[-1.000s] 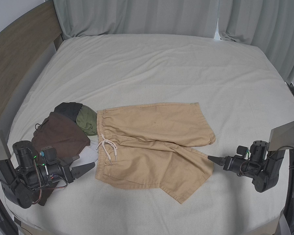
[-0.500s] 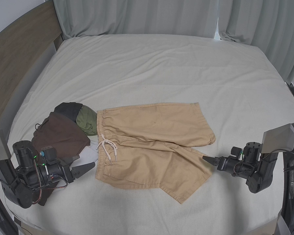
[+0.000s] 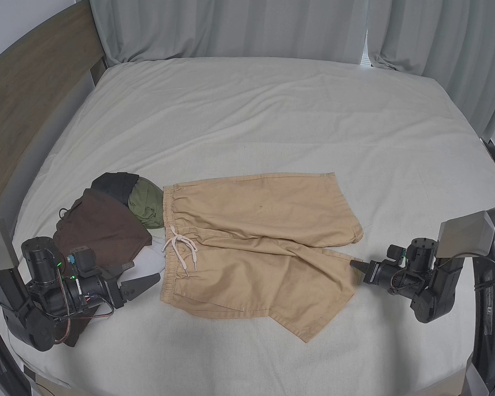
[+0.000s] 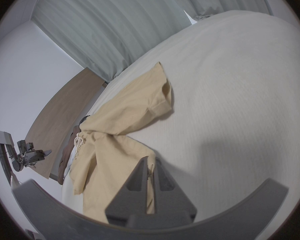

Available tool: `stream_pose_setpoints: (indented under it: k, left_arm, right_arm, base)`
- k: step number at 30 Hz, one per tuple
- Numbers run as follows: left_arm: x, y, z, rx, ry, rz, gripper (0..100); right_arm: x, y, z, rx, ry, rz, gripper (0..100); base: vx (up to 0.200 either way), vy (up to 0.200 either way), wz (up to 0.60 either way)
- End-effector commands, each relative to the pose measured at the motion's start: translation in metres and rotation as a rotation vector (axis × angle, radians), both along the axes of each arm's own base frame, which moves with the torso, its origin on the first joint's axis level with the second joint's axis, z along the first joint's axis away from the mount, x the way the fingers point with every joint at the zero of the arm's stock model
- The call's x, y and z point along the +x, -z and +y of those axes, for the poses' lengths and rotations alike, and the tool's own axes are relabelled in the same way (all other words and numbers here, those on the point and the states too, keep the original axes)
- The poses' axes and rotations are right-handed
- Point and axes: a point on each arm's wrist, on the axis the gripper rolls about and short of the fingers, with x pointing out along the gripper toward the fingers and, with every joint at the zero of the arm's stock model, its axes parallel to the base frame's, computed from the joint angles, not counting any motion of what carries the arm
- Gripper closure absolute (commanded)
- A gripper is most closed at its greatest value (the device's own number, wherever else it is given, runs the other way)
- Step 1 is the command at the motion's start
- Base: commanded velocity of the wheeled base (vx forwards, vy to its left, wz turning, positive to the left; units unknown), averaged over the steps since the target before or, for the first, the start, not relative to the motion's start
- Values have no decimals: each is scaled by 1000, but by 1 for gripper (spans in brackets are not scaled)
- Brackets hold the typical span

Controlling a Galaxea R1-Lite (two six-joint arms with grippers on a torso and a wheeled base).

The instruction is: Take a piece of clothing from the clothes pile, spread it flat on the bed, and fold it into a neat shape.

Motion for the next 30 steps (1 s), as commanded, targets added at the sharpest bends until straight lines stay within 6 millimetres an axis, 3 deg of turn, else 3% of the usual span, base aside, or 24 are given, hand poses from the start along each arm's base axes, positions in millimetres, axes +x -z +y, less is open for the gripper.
stream_pose_setpoints:
  k: [1,11,30]
  left_arm:
    - [0,0,0,0,1,2,0]
    - [0,1,-1,-1,4,4,0]
    - [0,0,-1,-1,6,2,0]
  right_arm:
    - [13,-5,-1,-3,38,-54,100]
    - [29,-14,-1,-2,73,-124,100]
    - [33,-17,-6,-1,87,-141,100]
  base:
    - [0,0,0]
    - [0,0,0]
    - [0,0,0]
